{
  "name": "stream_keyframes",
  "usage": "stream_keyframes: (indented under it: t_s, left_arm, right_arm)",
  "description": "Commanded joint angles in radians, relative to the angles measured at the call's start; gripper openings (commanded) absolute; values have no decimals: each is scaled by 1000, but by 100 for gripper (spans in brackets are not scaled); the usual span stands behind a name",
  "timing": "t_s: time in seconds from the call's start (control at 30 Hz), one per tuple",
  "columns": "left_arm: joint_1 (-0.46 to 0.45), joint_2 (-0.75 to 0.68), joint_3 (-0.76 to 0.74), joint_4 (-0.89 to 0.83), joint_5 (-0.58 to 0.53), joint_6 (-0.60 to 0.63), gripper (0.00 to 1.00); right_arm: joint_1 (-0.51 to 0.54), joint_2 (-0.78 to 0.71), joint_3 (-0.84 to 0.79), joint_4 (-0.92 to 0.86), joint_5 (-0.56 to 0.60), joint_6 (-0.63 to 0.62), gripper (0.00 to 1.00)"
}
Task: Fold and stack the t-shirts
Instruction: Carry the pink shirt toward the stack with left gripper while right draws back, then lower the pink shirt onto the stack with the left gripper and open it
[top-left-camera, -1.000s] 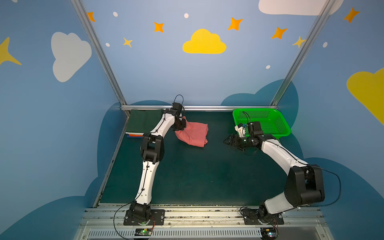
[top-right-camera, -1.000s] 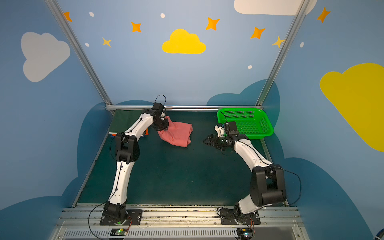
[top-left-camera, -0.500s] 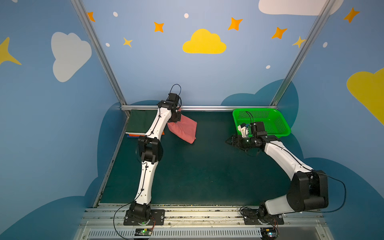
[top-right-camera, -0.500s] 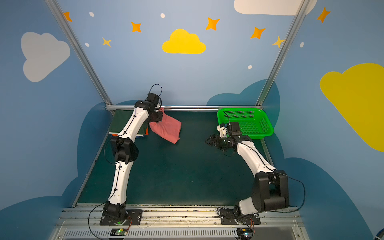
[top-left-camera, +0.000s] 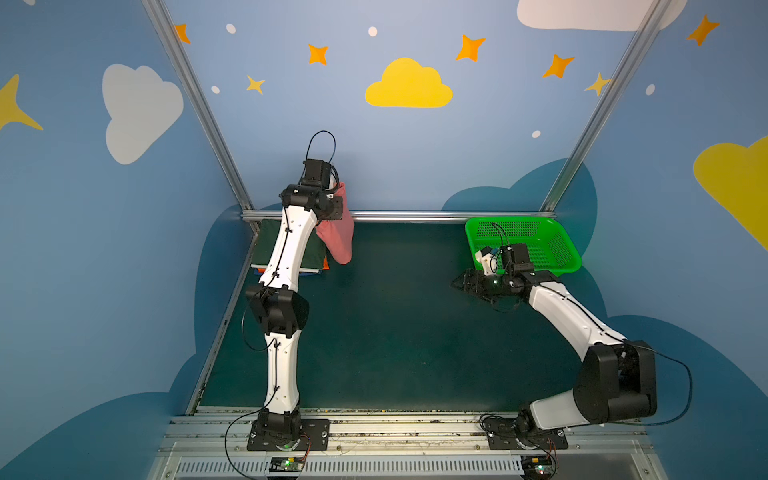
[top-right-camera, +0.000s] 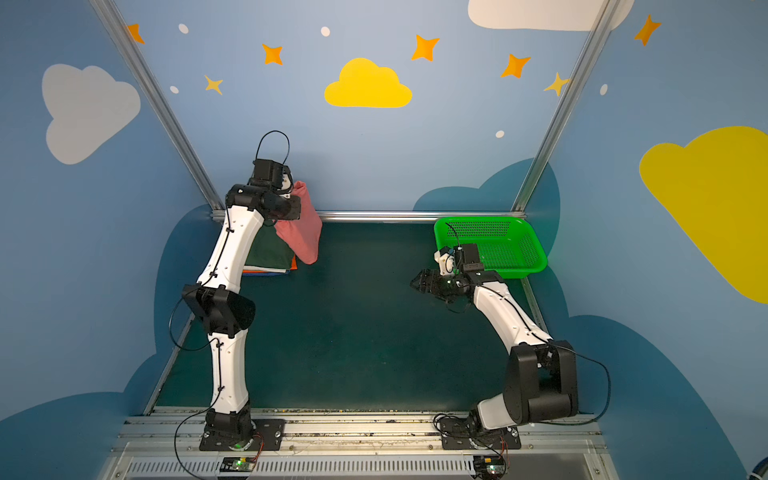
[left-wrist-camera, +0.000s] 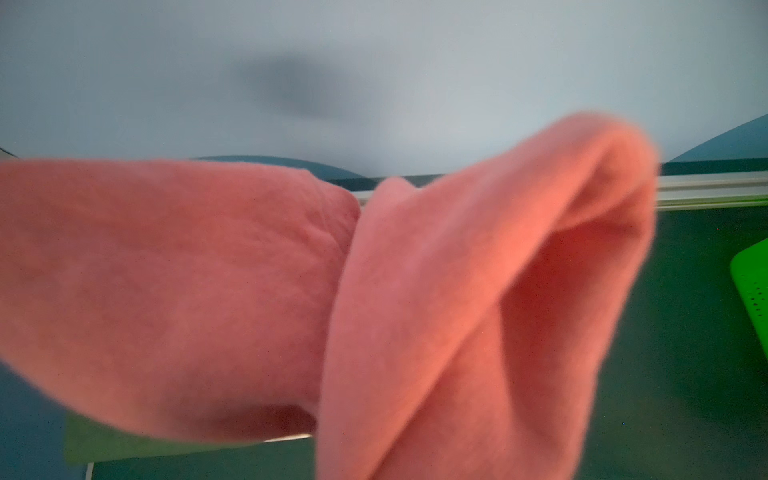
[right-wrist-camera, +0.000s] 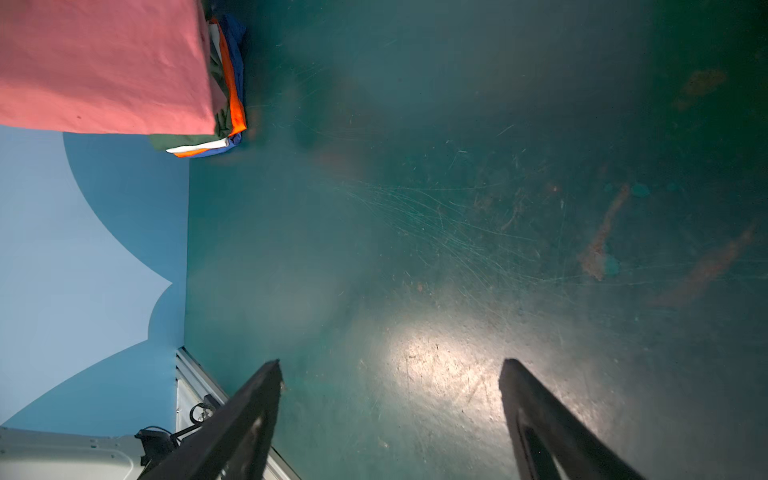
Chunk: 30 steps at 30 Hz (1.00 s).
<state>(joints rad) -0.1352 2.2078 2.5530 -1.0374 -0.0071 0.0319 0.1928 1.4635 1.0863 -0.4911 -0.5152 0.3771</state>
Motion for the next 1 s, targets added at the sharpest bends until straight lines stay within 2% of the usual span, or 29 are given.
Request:
stream_keyframes:
  t_s: [0.0,0.23,0.37,0.53,0.77,0.87,0.97]
  left_arm:
    - [29,-55,-31,57,57,20,5]
    - [146,-92,-102,135,204,14,5]
    - [244,-60,-118,185,388,11,5]
    - [359,52,-120,222,589,4,5]
    - [463,195,-95,283,687,-7,5]
    - [484,232,-81,302,684,-20,5]
    - [496,251,-79,320,639,-24,9]
  right_arm:
    - [-4,-6,-2,-22,-2,-13,84]
    - [-5,-3,-21,-18,-2,-1,84]
    - [-1,-24,-38,-31,8,4,84]
    - [-1,-79,-77,-60,54,18,84]
    - [-1,-144,-101,-133,115,20,84]
    - [0,-168,-112,-149,133,25,84]
    - [0,-185,-123,-155,141,34,84]
